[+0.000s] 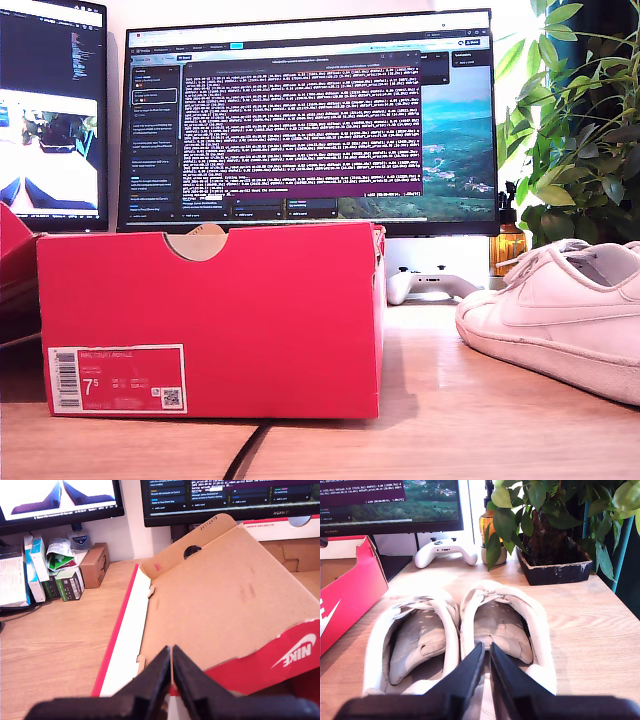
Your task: Pack the white shoes by picking the first shoe and placing it inside the red shoebox, left side, then picking and rotating the second shoe and placing it in the shoebox
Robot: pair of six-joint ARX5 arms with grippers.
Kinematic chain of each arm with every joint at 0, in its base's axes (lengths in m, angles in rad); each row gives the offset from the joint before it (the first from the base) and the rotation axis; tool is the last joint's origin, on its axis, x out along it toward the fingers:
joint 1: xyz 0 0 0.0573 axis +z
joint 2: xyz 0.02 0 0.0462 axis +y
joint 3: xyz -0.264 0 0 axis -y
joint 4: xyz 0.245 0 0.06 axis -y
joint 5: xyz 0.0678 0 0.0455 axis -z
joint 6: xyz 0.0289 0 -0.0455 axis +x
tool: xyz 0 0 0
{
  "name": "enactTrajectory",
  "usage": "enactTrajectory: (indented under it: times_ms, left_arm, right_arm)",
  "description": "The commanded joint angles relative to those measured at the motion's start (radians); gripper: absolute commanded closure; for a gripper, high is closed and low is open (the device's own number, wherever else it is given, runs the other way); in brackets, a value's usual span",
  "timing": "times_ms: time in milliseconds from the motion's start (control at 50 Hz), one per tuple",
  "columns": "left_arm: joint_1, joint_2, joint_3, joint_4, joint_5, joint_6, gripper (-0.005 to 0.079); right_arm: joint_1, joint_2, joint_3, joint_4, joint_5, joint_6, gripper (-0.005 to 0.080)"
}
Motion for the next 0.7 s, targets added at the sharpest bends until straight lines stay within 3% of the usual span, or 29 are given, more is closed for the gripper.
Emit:
enactTrajectory:
  times_ms: [0,280,360,680]
  left_arm:
    - [0.004,-0.007,-0.031,-0.018,0.001,-0.005,0.0761]
    - [0.004,-0.007,-0.031,-0.018,0.006,-0.006,0.0761]
    - [0.004,-0.007,-0.031,-0.018,0.04,-0.026,0.0761]
    - [0.003,-0.008,-0.027,0.062,0.294,-0.349,0.0761]
  right_arm:
    - [0.01,-0.006,-0.008,0.008,-0.001,0.008,0.0764]
    - [0.01,-0.006,-0.008,0.008,-0.006,0.011,0.0764]
    - [0.01,-0.006,-0.008,0.008,-0.02,0.084,0.0765]
    - [0.01,-0.006,-0.008,0.158,-0.236,0.533,0.0765]
